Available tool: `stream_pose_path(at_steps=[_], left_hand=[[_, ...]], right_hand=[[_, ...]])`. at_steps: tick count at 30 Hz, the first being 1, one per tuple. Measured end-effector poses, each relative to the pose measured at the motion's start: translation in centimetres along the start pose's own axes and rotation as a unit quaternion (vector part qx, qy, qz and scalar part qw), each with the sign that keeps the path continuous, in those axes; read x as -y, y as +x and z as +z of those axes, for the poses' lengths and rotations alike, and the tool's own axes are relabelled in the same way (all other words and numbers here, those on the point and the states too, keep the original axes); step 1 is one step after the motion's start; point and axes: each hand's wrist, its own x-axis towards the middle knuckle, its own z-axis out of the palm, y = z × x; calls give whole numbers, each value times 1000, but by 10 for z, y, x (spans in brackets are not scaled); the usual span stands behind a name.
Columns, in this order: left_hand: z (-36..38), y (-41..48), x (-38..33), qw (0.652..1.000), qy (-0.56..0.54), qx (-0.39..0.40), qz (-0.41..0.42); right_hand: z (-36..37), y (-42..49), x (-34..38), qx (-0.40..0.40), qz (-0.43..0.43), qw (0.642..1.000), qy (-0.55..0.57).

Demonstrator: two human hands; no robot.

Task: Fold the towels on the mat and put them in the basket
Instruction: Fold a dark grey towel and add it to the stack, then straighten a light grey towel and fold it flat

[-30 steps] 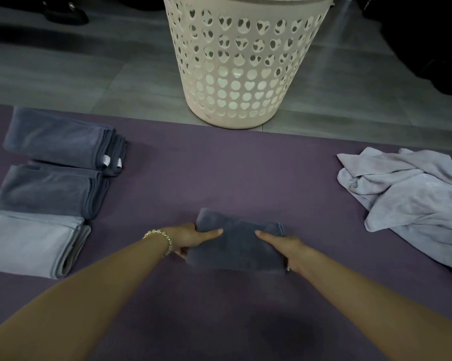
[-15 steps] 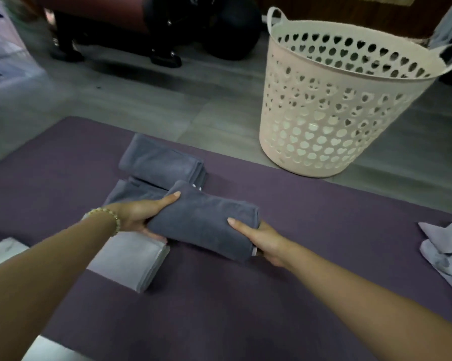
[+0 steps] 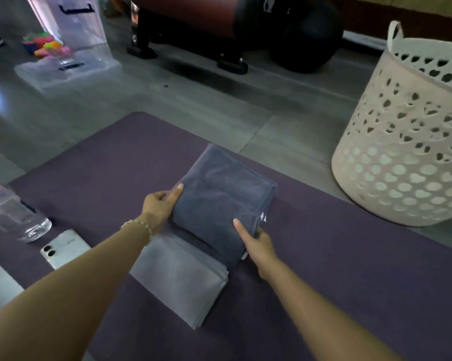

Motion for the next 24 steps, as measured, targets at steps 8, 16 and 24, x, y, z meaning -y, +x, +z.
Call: stream_pose_path(at_steps=[8,16,24], left_hand=[[13,28,30,998,38,-38,-14],[8,10,20,962,247,-41,110],[48,-66,-10,820,421,60,383]], right_hand=[[9,20,-20,-80,55,995,-4],[6,12,-12,-59,42,996,-42],[-77,-23,-3,-40,-18,989,-142]])
